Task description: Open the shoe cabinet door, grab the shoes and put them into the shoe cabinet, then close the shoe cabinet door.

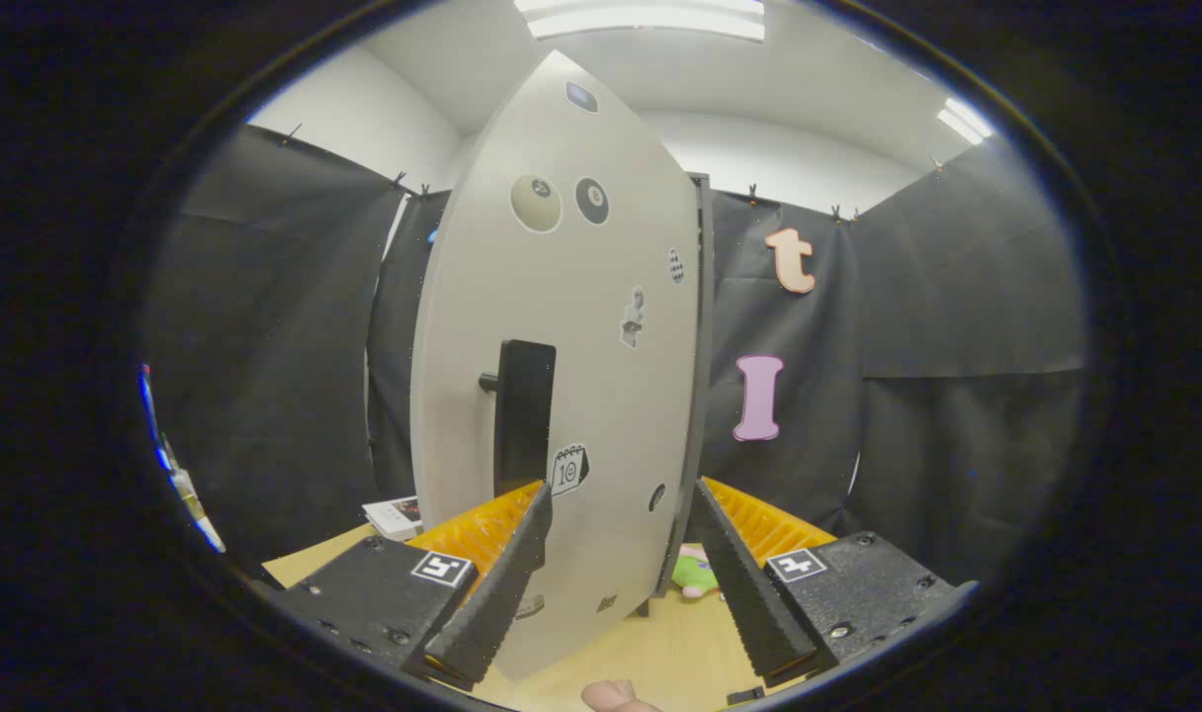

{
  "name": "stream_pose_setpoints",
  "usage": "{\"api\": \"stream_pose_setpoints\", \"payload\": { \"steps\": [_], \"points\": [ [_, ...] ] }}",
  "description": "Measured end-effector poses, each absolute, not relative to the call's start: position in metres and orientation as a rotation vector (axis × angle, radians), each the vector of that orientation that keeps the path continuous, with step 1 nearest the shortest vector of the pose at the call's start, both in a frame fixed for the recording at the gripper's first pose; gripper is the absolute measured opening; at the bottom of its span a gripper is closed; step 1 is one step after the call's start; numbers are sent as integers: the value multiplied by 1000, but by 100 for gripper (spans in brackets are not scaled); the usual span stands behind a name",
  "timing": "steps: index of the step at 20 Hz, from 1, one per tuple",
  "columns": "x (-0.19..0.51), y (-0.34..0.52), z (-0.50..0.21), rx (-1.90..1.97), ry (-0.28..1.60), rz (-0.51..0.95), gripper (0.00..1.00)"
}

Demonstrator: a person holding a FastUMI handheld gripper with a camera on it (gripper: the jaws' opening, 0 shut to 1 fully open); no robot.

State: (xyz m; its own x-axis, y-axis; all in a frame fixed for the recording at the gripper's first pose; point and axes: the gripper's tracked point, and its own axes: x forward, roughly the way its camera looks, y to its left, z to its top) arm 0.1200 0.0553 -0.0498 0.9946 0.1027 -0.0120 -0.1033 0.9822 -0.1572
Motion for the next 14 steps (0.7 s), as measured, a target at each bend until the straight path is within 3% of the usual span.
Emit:
{"api": "stream_pose_setpoints", "payload": {
  "steps": [6,14],
  "points": [
    [136,137,-69,-164,21,238,99],
    [123,126,-88,-102,39,218,99]
  ]
}}
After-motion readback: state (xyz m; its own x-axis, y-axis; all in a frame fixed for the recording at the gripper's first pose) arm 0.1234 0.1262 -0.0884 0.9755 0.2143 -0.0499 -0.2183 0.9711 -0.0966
